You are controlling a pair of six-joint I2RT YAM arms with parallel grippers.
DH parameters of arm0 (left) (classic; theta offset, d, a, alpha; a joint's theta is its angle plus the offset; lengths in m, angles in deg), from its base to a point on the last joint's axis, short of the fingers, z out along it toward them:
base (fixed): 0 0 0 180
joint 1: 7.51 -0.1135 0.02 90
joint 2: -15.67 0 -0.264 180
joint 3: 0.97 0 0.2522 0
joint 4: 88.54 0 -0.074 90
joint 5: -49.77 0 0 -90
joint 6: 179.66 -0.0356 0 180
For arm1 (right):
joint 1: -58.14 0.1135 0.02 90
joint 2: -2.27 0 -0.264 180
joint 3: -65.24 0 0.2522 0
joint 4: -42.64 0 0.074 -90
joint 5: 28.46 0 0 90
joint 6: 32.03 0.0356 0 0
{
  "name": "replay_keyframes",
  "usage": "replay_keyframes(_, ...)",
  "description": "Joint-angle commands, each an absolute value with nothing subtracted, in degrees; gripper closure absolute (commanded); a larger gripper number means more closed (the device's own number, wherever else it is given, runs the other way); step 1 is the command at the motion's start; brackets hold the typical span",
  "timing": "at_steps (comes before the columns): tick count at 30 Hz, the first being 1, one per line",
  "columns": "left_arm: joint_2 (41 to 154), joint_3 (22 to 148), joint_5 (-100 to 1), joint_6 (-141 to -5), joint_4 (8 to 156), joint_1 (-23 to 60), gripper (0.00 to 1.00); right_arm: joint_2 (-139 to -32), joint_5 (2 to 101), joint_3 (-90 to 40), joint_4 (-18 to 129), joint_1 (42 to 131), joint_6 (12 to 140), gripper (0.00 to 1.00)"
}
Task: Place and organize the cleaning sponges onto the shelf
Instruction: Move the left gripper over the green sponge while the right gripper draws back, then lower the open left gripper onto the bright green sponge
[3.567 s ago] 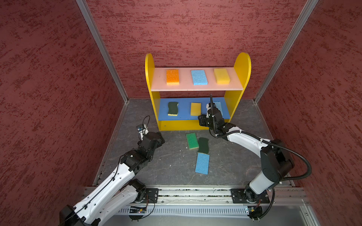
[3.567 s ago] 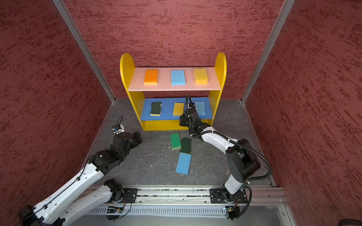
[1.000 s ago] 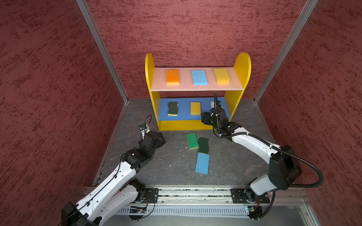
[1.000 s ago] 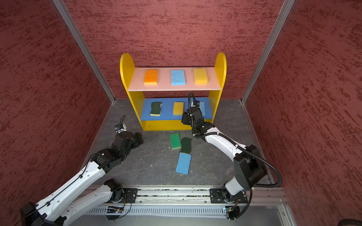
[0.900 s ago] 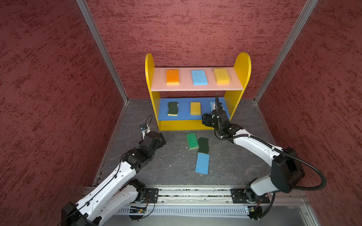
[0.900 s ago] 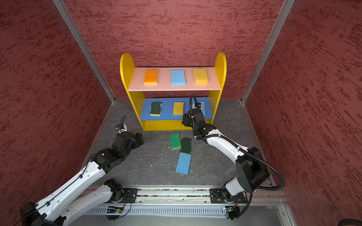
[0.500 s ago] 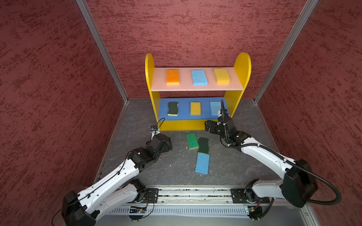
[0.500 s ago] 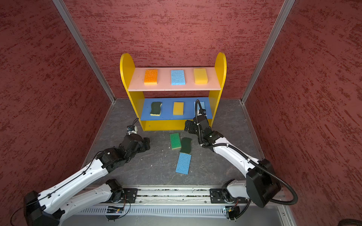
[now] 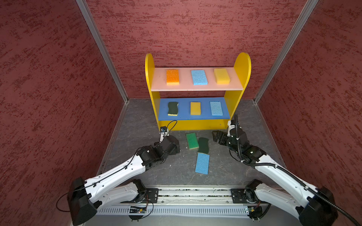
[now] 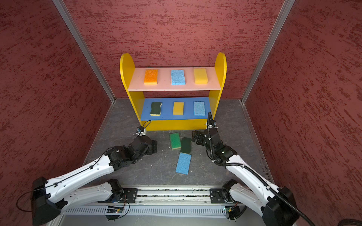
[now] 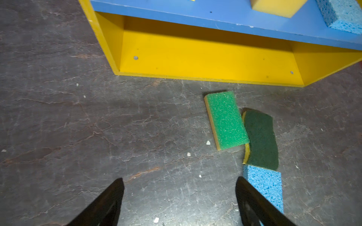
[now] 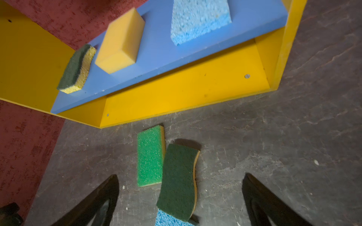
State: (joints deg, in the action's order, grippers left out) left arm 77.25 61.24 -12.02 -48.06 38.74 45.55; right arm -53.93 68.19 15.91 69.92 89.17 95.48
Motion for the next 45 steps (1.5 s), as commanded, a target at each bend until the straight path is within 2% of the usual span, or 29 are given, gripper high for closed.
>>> replay_keyframes(1, 80.4, 64.1, -9.8, -46.1, 38.9, 47.8, 0.10, -50.5, 69.4, 19.7, 72.5, 88.8, 99.8, 0.01)
replay_keyframes(6, 85.7, 65.1, -11.0, -42.6, 42.3, 48.7, 0.10, -49.1, 72.0, 18.7, 80.2, 88.5, 99.2, 0.01)
replay_keyframes(10, 90.8, 66.2, -13.3, -40.5, 45.1, 48.8, 0.10, -48.7, 79.3, 17.6, 88.3, 88.5, 102.2, 0.01)
replay_keyframes(17, 100.8, 71.0, -15.2, -38.7, 45.6, 49.1, 0.09, -48.3, 81.5, 16.9, 95.6, 88.5, 106.0, 0.01)
replay_keyframes(32, 117.2, 80.3, -23.0, -40.5, 49.3, 45.2, 0.08, -42.1, 79.8, 17.9, 97.0, 88.5, 103.9, 0.01)
replay_keyframes(45, 121.5, 80.5, -26.7, -41.1, 51.3, 42.6, 0.09, -44.7, 79.4, 17.0, 96.3, 88.5, 104.1, 0.01)
